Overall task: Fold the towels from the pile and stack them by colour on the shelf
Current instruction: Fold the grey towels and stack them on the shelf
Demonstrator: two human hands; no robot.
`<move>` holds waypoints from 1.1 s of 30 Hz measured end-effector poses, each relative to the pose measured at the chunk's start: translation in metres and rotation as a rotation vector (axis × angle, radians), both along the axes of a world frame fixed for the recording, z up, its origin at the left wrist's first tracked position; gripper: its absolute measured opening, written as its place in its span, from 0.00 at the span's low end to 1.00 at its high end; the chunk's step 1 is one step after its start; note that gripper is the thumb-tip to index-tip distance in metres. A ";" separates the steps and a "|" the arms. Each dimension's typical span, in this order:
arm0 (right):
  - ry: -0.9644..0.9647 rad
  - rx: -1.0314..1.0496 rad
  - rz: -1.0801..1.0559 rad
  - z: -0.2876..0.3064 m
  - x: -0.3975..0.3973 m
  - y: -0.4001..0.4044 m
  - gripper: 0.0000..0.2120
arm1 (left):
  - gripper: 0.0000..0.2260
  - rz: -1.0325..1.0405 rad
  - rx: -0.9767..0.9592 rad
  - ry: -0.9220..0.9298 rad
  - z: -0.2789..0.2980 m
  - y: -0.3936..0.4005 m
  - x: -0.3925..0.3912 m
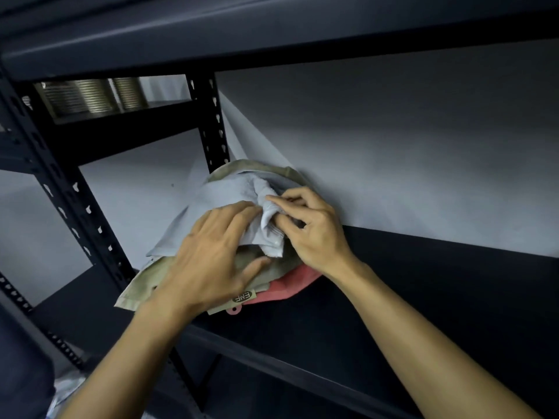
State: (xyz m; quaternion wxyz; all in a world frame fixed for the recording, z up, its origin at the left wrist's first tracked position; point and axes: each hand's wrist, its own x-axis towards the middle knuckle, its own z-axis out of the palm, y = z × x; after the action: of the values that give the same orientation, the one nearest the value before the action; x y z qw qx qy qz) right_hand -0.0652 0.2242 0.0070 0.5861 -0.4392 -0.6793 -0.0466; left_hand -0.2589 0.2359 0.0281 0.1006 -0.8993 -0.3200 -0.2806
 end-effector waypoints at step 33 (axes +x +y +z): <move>0.493 -0.533 -0.332 0.071 0.154 -0.204 0.08 | 0.14 -0.464 -1.006 -0.588 0.042 -0.069 0.171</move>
State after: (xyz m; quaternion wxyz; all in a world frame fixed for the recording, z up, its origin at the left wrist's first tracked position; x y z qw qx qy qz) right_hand 0.0890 0.0197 0.0780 0.5816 -0.6777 -0.4263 0.1441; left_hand -0.0874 0.1665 0.0697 -0.4906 -0.7678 -0.2236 -0.3461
